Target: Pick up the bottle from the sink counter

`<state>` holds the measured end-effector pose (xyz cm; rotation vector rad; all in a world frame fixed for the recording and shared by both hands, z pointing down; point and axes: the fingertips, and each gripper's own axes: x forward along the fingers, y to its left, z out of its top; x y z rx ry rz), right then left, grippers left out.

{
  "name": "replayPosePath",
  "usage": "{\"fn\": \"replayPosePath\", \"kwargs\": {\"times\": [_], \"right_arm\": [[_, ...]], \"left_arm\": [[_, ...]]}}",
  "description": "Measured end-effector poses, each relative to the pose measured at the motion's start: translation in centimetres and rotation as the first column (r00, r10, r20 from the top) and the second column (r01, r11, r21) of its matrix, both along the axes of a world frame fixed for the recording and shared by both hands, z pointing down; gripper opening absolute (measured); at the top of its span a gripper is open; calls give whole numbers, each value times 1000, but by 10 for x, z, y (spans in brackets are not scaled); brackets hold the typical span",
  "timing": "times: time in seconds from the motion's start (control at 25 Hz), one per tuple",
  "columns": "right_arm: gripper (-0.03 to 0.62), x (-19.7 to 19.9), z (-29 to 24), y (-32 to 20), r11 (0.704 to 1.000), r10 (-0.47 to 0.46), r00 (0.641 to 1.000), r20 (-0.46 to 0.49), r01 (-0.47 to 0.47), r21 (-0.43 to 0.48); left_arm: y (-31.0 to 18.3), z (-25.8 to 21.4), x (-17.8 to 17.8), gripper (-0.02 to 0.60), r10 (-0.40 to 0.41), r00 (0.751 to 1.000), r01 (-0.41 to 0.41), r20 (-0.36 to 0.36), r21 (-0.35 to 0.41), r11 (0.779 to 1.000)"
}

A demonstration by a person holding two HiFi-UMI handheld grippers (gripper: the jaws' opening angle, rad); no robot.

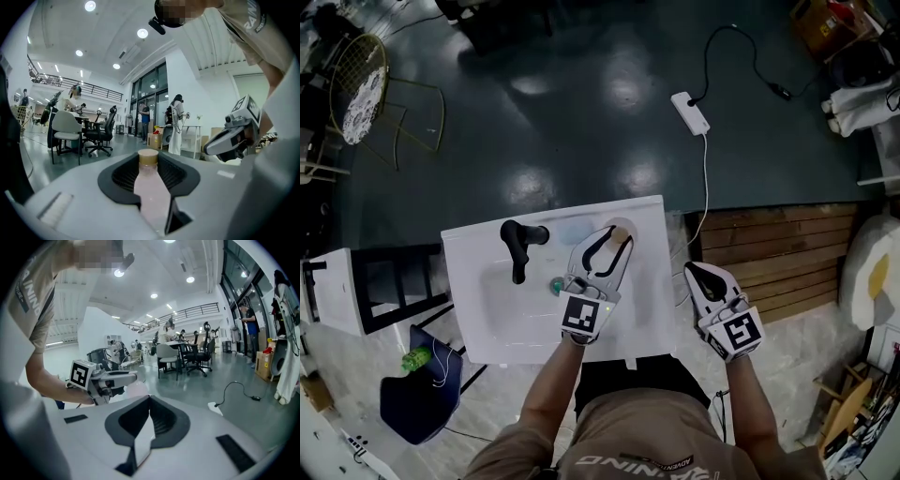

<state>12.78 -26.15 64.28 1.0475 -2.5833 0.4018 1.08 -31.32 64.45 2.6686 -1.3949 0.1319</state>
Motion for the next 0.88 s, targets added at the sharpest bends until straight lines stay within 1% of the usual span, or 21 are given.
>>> {"fn": "replayPosePath", "kwargs": {"times": [0.2,0.28,0.4,0.48,0.68,0.88], "right_arm": [[11,-10,-27,-5,999,-17,1000,21,16,48],[11,-13,-37,-5,998,-17,999,43,15,55],[11,-18,-55,-3,998,-21,997,79,16,54],[11,-22,-69,-4,998,-28,995,94,22,66],[11,-34,-104,-15,991,-51,993,109,37,129],[11,-36,-135,-15,987,-60,989,138,38,159]], "left_arm": [[10,-33,-9,129,-26,1000,26,-6,1,1000],[15,-45,-11,129,-30,1000,30,4,12,999],[27,-61,-13,129,-11,999,9,37,46,999],[32,-76,-14,129,-8,999,6,48,54,999],[29,-115,-23,129,-23,999,20,40,74,997],[36,-147,-24,129,-31,999,28,37,86,996]]}}
